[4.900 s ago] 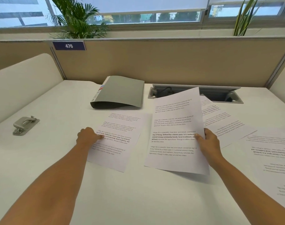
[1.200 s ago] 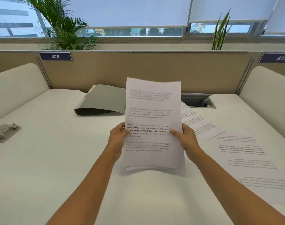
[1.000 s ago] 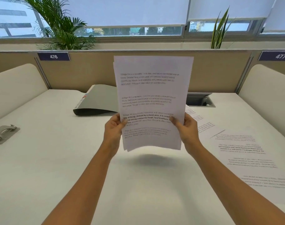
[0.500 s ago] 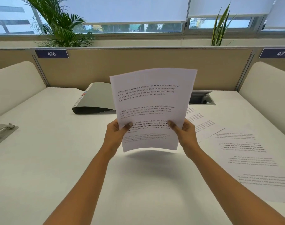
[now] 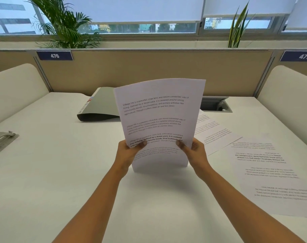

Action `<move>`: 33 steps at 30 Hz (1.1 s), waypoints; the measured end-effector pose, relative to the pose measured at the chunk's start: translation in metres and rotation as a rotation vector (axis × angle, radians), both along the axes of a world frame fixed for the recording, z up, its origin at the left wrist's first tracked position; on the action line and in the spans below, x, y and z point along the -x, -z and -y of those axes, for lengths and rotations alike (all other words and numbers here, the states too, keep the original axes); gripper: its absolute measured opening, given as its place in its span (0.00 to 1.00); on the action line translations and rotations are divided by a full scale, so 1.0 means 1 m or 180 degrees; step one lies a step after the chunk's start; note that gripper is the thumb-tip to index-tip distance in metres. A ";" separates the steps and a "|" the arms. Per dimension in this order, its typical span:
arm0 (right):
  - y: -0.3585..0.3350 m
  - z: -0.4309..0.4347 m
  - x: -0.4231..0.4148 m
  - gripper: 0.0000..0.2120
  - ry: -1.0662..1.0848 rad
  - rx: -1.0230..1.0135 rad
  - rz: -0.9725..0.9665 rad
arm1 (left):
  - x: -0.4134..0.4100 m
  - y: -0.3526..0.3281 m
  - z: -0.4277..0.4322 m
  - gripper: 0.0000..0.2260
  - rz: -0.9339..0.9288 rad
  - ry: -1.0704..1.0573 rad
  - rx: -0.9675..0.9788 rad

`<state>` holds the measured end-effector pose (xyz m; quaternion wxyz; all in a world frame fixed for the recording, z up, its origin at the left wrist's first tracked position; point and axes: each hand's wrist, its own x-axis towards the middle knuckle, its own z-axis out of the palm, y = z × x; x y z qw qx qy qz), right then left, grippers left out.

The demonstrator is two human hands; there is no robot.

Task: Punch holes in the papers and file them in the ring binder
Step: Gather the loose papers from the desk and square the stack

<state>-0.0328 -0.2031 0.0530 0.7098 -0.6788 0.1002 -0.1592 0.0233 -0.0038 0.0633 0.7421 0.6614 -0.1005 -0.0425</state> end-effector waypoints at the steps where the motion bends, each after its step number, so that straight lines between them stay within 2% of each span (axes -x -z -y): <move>1: 0.003 -0.001 0.001 0.12 0.0006 0.0008 -0.0029 | 0.001 0.002 0.002 0.10 -0.0033 -0.0035 0.0004; 8: -0.005 0.000 -0.004 0.15 0.0045 0.0091 -0.0013 | -0.002 -0.005 0.005 0.08 0.0023 -0.0180 -0.0015; 15: 0.019 -0.005 0.001 0.15 0.0087 0.0274 -0.0288 | 0.005 0.013 0.010 0.09 -0.0482 -0.0413 -0.0133; 17: 0.017 -0.004 -0.001 0.14 0.0075 0.0371 -0.0296 | 0.005 0.010 0.009 0.07 -0.0480 -0.0484 -0.0152; 21: 0.016 0.006 -0.004 0.08 0.0002 0.0628 -0.0359 | 0.001 0.009 0.001 0.11 -0.0520 -0.0568 -0.0132; 23: 0.017 0.014 -0.005 0.07 0.0117 0.0888 -0.0481 | 0.000 0.012 -0.006 0.13 -0.0578 -0.0629 -0.0162; 27: 0.025 0.037 -0.011 0.08 0.0530 0.1883 -0.0778 | -0.003 0.019 -0.019 0.13 -0.0815 -0.0675 -0.0317; 31: 0.037 0.060 -0.014 0.19 0.0370 0.3004 -0.1400 | -0.005 0.024 -0.028 0.10 -0.1025 -0.0709 -0.0422; 33: 0.044 0.065 -0.013 0.26 0.0086 0.3252 -0.1644 | -0.005 0.024 -0.031 0.09 -0.1083 -0.0691 -0.0457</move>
